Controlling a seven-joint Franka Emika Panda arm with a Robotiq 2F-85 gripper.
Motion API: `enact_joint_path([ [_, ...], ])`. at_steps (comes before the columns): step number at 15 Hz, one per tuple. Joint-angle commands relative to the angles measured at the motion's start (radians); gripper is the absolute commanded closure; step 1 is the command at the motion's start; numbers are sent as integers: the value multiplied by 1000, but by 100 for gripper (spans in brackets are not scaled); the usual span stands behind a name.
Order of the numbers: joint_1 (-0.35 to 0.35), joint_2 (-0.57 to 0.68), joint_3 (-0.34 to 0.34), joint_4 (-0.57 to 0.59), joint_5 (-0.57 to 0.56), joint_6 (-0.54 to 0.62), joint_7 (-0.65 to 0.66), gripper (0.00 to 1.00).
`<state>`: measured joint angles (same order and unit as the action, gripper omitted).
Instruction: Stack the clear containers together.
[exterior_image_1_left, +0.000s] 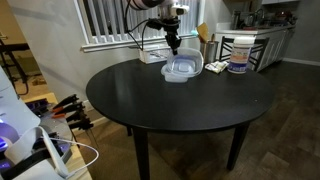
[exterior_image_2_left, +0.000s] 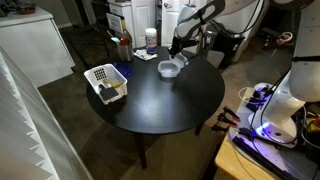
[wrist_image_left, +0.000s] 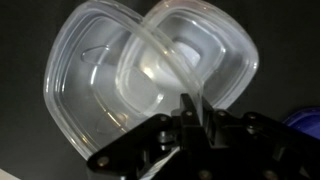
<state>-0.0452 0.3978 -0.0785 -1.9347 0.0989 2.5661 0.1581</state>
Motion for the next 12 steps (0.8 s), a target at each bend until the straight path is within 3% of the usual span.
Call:
enact_joint_path([
  [1, -31, 28, 28, 20, 74, 20, -7, 98],
  [8, -23, -35, 58, -6, 103, 26, -32, 98],
  [12, 15, -66, 61, 3, 25, 15, -48, 98],
])
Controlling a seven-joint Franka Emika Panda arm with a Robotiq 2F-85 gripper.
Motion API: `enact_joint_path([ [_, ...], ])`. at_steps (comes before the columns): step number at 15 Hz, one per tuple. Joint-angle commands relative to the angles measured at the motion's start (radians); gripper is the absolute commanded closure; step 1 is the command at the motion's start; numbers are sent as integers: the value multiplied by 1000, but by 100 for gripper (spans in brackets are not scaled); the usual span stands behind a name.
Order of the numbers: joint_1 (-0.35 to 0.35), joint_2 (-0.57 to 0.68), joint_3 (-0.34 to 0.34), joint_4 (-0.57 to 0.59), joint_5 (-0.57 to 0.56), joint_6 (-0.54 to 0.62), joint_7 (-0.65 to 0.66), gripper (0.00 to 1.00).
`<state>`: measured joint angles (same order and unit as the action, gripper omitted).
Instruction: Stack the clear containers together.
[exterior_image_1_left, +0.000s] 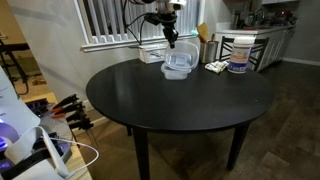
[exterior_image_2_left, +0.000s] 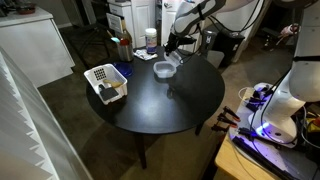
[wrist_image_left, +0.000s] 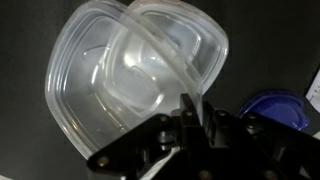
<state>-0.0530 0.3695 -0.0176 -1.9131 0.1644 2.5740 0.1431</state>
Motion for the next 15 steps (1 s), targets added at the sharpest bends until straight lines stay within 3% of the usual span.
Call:
enact_joint_path([
  [1, 37, -38, -4, -17, -70, 16, -32, 98],
  [7, 97, -16, -13, -32, -208, 114, -18, 98],
  [15, 77, 32, -20, -89, -192, 215, -33, 98],
])
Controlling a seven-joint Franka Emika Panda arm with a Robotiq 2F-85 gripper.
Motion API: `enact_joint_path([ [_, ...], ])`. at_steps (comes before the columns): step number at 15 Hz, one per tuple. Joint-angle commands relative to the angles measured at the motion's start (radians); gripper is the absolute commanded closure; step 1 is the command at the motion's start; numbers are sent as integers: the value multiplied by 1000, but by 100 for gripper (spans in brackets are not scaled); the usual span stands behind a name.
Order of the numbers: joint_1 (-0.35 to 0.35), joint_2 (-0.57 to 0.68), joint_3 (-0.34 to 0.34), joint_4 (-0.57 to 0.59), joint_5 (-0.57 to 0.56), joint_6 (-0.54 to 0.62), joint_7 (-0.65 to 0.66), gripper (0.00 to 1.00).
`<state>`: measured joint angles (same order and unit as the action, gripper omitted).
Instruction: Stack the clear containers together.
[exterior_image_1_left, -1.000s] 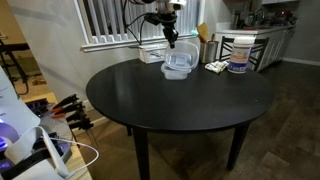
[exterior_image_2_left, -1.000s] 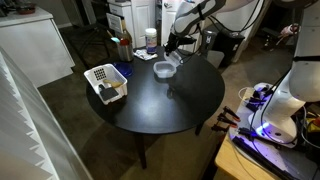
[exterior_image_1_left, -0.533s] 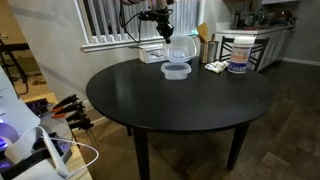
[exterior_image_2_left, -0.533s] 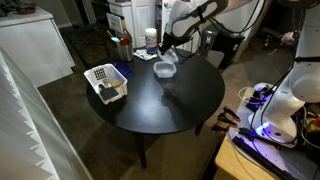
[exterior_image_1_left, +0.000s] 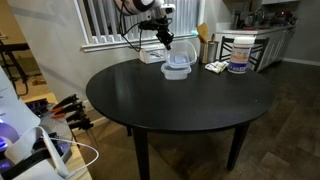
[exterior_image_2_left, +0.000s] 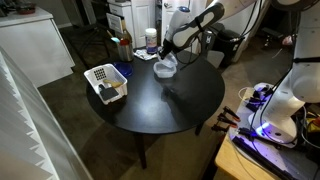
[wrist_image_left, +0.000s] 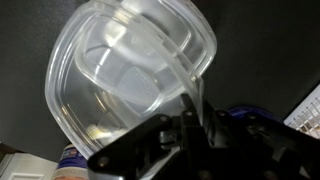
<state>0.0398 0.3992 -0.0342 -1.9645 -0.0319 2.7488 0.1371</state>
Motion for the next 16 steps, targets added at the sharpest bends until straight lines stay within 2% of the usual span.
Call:
enact_joint_path([
  [1, -20, 6, -3, -43, 10, 40, -29, 98],
  [5, -55, 6, 28, -67, 62, 22, -53, 98],
  [13, -59, -8, 33, -91, 74, 17, -55, 98],
  [14, -59, -9, 31, -92, 73, 14, -52, 67],
  [15, -60, -9, 32, -92, 74, 12, -53, 66],
  [16, -60, -9, 30, -94, 73, 13, -51, 60],
])
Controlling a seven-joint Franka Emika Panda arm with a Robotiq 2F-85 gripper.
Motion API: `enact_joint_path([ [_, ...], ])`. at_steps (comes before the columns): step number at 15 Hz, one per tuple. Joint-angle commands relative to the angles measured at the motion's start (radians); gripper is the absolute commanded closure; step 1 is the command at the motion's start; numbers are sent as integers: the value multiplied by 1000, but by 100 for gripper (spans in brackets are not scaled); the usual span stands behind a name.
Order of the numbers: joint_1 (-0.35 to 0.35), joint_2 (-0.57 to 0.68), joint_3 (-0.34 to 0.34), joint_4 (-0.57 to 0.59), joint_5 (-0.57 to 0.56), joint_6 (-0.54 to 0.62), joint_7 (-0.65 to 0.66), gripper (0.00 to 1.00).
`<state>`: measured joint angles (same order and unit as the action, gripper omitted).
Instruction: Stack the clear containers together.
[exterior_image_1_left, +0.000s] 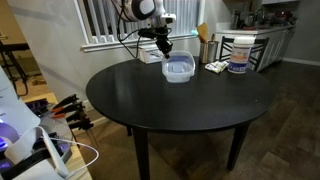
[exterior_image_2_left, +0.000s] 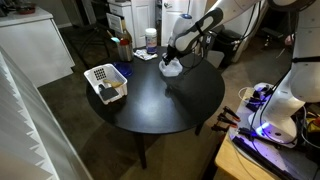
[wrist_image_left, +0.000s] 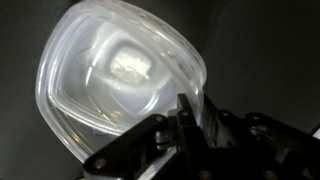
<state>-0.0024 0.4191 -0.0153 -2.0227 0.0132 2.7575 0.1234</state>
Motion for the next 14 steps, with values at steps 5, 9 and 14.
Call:
enact_joint_path([
  [5, -16, -35, 5, -42, 21, -6, -31, 29],
  [9, -13, -46, -1, -50, 14, -9, -30, 3],
  [14, -11, -50, -6, -54, 9, -2, -27, 0],
])
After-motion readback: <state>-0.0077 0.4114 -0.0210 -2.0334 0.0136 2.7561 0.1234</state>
